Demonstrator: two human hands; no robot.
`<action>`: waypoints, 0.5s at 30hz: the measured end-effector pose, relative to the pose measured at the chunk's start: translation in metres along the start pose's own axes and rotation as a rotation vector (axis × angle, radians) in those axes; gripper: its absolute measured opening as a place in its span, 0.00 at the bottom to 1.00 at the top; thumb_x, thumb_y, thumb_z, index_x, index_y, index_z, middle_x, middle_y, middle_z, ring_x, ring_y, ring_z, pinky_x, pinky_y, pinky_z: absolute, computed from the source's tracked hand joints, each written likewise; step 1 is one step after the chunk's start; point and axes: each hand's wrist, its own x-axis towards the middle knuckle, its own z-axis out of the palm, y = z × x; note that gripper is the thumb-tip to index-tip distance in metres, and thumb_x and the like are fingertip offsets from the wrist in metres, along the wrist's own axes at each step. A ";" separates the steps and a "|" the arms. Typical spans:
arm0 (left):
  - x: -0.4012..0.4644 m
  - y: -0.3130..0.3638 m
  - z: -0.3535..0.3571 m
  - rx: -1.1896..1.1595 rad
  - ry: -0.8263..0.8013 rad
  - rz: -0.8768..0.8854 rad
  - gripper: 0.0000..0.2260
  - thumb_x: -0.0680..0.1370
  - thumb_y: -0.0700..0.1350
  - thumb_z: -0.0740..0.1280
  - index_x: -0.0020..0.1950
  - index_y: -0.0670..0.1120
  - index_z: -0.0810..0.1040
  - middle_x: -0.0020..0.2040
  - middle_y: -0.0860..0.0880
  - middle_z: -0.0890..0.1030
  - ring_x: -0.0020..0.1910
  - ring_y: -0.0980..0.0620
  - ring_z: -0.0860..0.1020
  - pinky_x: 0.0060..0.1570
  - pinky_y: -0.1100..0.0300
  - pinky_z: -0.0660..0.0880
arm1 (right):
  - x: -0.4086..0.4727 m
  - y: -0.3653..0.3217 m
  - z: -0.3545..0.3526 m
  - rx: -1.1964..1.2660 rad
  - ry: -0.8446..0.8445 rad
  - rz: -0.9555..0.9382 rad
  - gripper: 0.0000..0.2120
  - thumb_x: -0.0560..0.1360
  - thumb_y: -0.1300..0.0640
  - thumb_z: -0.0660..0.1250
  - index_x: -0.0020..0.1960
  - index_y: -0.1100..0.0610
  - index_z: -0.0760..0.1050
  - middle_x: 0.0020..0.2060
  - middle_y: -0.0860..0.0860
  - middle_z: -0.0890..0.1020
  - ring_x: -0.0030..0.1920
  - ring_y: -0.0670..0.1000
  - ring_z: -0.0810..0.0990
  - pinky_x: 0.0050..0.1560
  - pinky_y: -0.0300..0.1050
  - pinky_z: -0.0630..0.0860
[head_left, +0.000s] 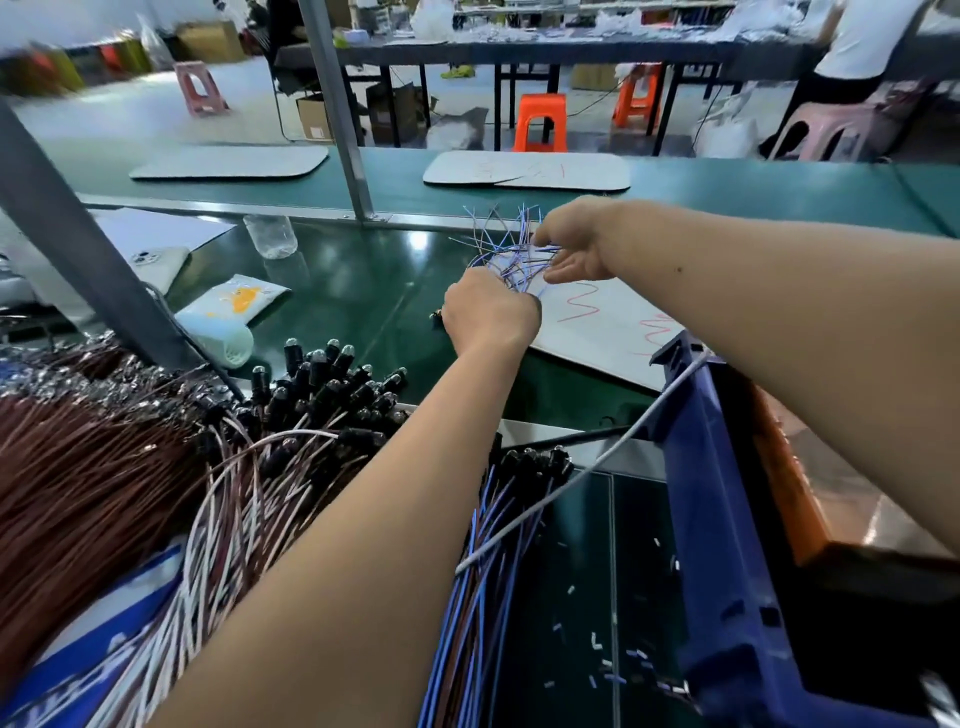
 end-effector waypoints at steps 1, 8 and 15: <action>-0.007 0.003 -0.005 0.001 0.005 -0.012 0.12 0.75 0.46 0.70 0.58 0.45 0.82 0.58 0.44 0.82 0.60 0.43 0.78 0.58 0.56 0.75 | -0.010 0.000 -0.003 0.022 0.005 0.009 0.24 0.87 0.57 0.61 0.79 0.65 0.63 0.74 0.64 0.71 0.67 0.56 0.80 0.67 0.45 0.77; -0.091 0.025 -0.056 -0.247 0.090 0.048 0.04 0.75 0.47 0.71 0.49 0.49 0.81 0.46 0.50 0.84 0.51 0.46 0.83 0.54 0.56 0.79 | -0.138 -0.002 -0.009 0.091 -0.034 -0.160 0.07 0.85 0.62 0.61 0.60 0.64 0.74 0.53 0.60 0.81 0.38 0.51 0.83 0.32 0.40 0.82; -0.176 0.005 -0.116 0.125 -0.267 0.163 0.08 0.78 0.43 0.70 0.51 0.38 0.82 0.47 0.38 0.85 0.51 0.36 0.84 0.54 0.42 0.81 | -0.288 0.053 0.012 -0.445 0.319 -0.621 0.05 0.76 0.57 0.72 0.49 0.55 0.87 0.45 0.53 0.87 0.47 0.52 0.83 0.50 0.44 0.80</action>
